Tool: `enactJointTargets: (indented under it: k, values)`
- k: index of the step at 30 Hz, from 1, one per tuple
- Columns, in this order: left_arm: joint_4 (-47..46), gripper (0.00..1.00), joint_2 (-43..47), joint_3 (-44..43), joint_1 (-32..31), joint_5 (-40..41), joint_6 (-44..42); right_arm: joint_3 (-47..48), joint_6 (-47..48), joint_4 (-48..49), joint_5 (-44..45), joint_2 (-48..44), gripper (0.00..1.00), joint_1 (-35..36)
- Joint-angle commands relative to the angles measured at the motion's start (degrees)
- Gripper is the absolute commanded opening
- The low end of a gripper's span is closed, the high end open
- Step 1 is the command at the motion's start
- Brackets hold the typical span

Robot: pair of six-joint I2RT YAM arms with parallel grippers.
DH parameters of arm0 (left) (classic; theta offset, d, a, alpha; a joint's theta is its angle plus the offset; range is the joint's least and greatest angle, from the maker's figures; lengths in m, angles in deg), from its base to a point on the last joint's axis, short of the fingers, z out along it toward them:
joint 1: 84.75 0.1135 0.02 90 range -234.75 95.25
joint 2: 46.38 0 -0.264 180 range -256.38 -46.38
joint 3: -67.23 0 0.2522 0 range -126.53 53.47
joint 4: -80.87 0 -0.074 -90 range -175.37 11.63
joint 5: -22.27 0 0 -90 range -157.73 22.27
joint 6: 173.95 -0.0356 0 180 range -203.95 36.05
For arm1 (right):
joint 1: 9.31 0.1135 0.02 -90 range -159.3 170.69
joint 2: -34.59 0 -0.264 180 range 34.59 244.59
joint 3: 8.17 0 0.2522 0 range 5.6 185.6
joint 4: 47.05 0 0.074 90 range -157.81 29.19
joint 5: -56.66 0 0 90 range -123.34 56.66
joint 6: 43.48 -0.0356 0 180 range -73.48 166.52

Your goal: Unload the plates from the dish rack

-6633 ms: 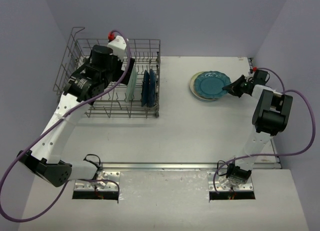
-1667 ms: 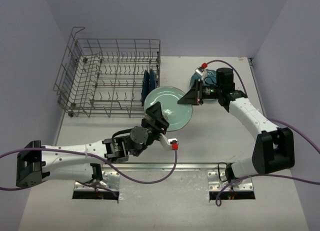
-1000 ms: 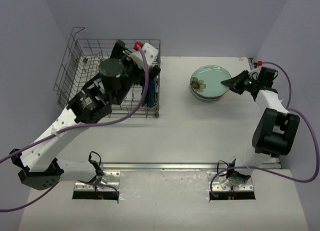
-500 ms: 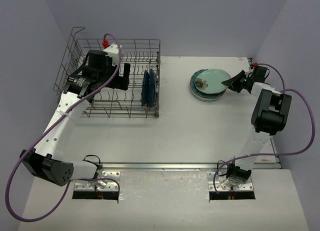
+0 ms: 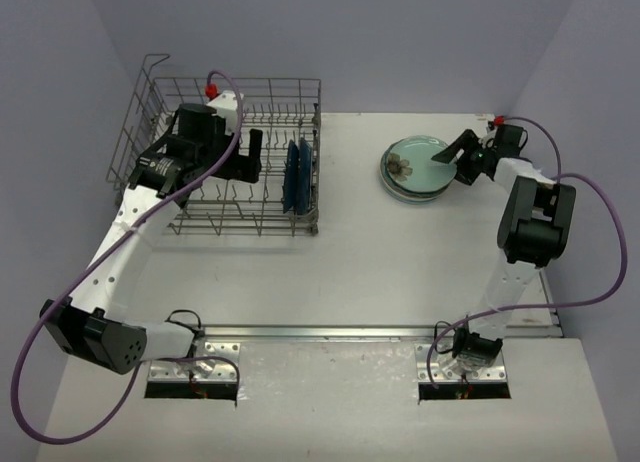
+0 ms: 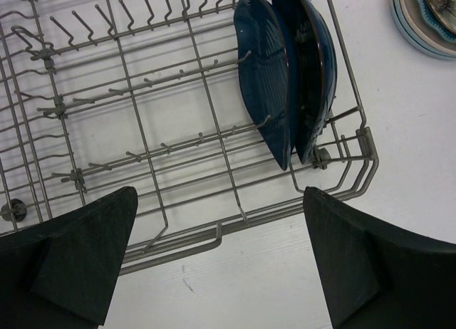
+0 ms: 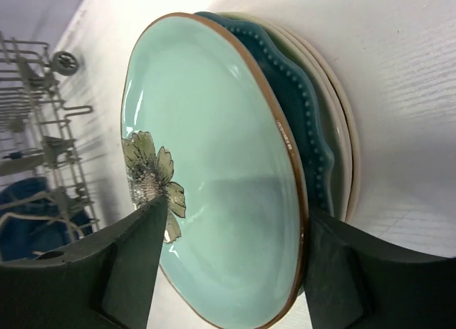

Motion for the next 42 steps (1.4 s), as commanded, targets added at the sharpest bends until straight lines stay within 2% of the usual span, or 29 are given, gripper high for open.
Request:
enactJointTargets:
  k: [1,3,5,12,15,18,20,25,28,36,42]
  values:
    - [-5.22,1.00,-0.27,0.21,0.79,-0.05,0.55,3.96,8.09,-5.21,9.29,-4.68,0.76,1.82]
    - [-7.34,1.00,-0.15,1.05,0.77,-0.79,0.92,5.02,10.34,-7.57,12.51,-6.08,0.90,2.52]
    - [-9.52,1.00,-0.42,1.76,0.70,-0.79,2.99,5.40,14.09,-10.12,19.00,-7.99,0.98,3.74]
    - [-10.98,0.99,-6.11,1.15,-1.45,3.51,2.31,5.03,21.99,-12.72,30.41,-16.74,0.99,5.24]
    - [-12.93,0.82,-7.26,2.04,-2.44,2.23,2.43,4.20,25.15,-12.87,32.37,-20.35,0.99,5.54]
    - [-15.01,0.67,-8.83,2.27,-4.30,2.42,2.56,2.45,26.84,-13.23,31.51,-24.89,0.99,5.60]
    - [-15.98,0.63,-10.26,2.09,-5.01,2.63,2.75,-0.20,27.10,-13.08,28.94,-28.97,0.99,5.60]
    - [-16.74,0.61,-13.92,1.01,-5.02,-0.13,3.16,-6.52,26.76,-14.10,24.03,-37.87,0.99,5.60]
    - [-17.40,0.61,-16.09,0.69,-5.02,-5.05,3.57,-9.40,25.70,-15.27,20.79,-41.48,0.99,5.57]
    - [-19.30,0.59,-21.22,-1.58,-4.29,-7.06,4.69,-14.68,24.21,-16.17,13.67,-48.83,0.99,5.58]
    - [-19.31,0.51,-26.00,-3.52,-1.37,-13.49,6.59,-15.38,23.98,-17.68,10.39,-51.94,0.99,5.56]
